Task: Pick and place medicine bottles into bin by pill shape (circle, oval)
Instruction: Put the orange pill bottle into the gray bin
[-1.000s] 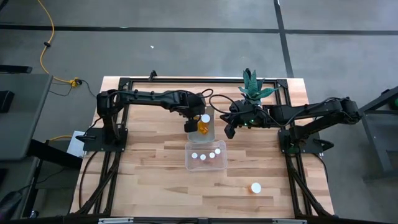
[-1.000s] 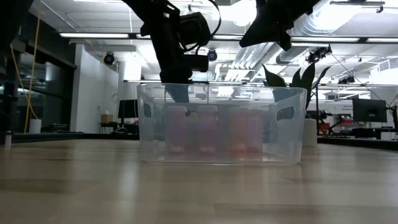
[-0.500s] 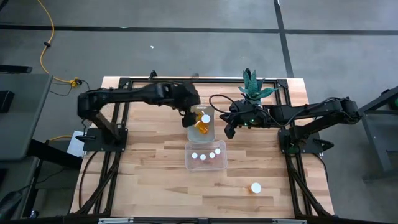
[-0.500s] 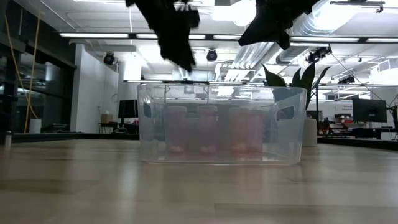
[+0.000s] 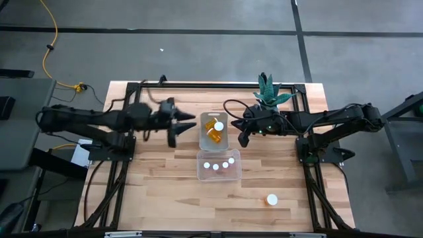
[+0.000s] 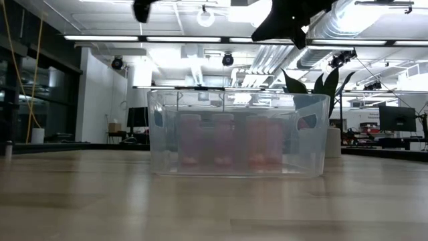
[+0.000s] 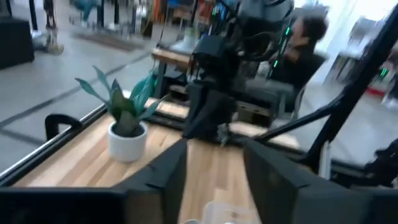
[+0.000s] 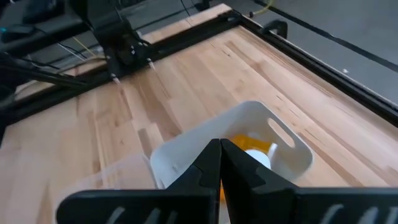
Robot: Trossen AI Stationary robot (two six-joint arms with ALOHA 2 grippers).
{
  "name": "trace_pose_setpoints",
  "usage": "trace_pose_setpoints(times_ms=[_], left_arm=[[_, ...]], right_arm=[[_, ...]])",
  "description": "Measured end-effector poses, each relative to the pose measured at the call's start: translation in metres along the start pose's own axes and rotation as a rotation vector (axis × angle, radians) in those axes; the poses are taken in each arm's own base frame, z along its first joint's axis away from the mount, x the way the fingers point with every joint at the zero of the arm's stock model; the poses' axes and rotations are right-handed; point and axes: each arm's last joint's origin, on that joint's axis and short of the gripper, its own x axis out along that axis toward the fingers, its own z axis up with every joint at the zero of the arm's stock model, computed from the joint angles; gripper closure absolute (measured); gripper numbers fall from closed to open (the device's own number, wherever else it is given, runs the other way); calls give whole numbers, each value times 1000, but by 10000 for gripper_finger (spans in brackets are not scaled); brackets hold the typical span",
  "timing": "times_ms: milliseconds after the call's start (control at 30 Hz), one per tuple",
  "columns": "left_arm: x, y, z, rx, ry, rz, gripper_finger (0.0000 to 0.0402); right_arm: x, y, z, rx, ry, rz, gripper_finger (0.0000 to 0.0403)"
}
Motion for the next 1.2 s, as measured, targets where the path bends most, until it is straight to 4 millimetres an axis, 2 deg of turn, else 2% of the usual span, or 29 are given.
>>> trace_pose_setpoints(times_ms=[200, 267, 467, 767, 967, 1100, 1200], left_arm=[[-31, -8, -34, -66, -90, 4, 368], [-38, -8, -42, -78, -95, -2, 393], [-48, -11, -50, -80, -105, -35, 399], [-51, -13, -50, 142, -102, -82, 400], [-51, -13, -50, 147, -102, -79, 401], [-51, -13, -50, 145, -104, -67, 401], [-51, -12, -50, 144, -104, -57, 401]], right_arm=[[0, 3, 4, -3, -32, 53, 403], [0, 4, 5, -8, -38, 70, 403], [-1, 6, 6, -18, -34, 141, 403], [-1, 9, 12, -174, -96, 195, 403], [-5, 15, 26, -76, -230, 272, 401], [-15, 25, 36, -83, -158, 346, 372], [-26, 35, 36, -145, 31, 317, 323]])
